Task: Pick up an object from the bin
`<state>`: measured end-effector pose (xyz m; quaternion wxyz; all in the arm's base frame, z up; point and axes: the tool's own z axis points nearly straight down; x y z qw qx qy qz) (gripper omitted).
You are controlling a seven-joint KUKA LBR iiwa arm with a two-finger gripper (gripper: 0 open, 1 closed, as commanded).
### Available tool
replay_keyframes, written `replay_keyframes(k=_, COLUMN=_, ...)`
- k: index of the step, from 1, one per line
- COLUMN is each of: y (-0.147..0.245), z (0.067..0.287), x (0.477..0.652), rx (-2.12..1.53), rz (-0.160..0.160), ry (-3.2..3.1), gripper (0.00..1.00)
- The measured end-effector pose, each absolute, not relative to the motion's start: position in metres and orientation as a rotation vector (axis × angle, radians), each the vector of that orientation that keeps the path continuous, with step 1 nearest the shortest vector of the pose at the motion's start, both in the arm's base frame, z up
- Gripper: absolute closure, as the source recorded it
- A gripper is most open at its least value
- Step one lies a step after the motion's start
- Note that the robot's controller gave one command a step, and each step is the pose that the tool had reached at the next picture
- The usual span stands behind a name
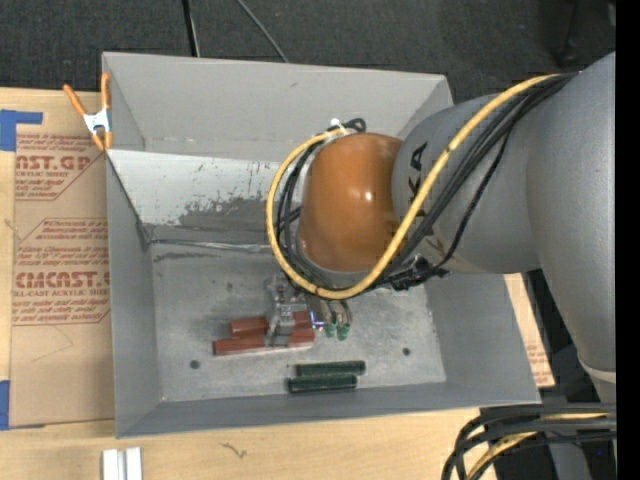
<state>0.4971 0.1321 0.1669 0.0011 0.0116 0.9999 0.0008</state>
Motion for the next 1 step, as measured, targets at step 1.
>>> replay_keyframes(k=1, y=0.1326, z=0.1682, x=0.4971, rx=0.035, rz=0.002, ry=3.141, gripper=1.00)
